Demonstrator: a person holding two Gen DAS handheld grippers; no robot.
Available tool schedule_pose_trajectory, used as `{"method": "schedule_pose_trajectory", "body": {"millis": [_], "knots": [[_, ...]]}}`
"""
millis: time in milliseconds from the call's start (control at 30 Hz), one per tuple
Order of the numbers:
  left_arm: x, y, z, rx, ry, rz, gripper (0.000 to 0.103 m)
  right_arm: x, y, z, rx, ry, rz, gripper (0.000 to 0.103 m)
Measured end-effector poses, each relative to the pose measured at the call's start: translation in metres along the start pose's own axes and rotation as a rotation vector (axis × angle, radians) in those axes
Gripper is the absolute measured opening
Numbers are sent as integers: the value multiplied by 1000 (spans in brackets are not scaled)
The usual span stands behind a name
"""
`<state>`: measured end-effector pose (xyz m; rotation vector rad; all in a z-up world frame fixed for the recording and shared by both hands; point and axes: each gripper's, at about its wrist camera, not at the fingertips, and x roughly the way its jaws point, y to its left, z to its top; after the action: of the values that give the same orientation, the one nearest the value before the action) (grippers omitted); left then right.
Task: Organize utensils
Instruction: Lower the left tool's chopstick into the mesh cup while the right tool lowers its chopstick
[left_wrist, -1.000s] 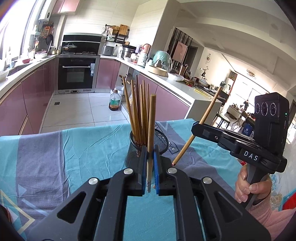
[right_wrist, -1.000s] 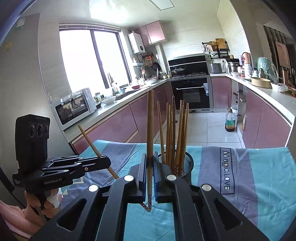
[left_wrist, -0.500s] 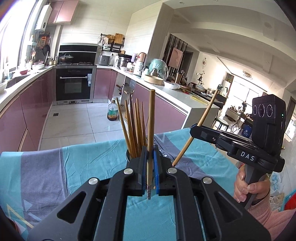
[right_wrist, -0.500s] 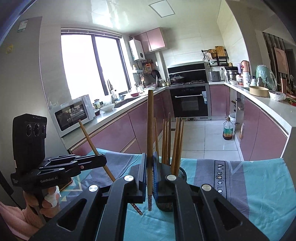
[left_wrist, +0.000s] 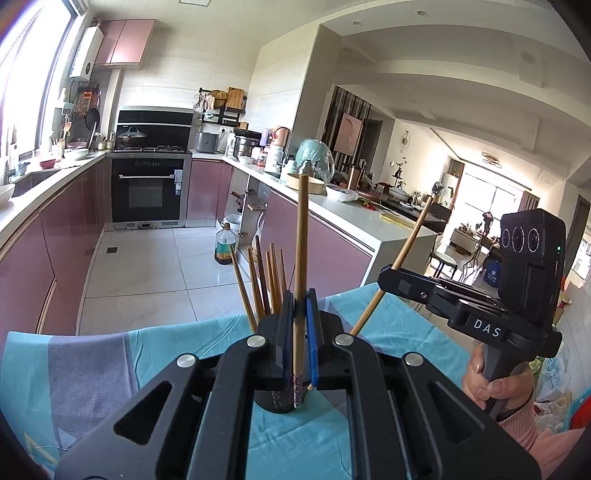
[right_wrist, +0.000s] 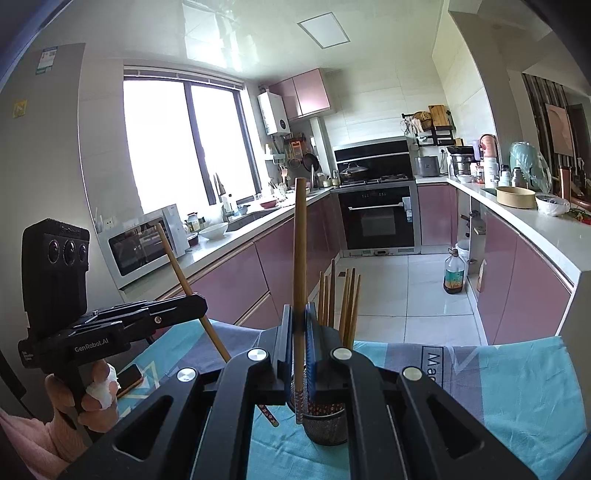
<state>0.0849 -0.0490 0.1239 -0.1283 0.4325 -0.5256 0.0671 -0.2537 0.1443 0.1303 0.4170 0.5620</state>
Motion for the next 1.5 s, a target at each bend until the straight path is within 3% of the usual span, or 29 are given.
{"method": "schedule_pose_trajectory", "body": {"millis": [467,1500], "knots": [[2,-10,19,9,-36,15,7,12,-7,9,10,-12,-26,5],[36,-6,2,-18,101,17,7,47,-5,-5,29,90,-63,5]]}}
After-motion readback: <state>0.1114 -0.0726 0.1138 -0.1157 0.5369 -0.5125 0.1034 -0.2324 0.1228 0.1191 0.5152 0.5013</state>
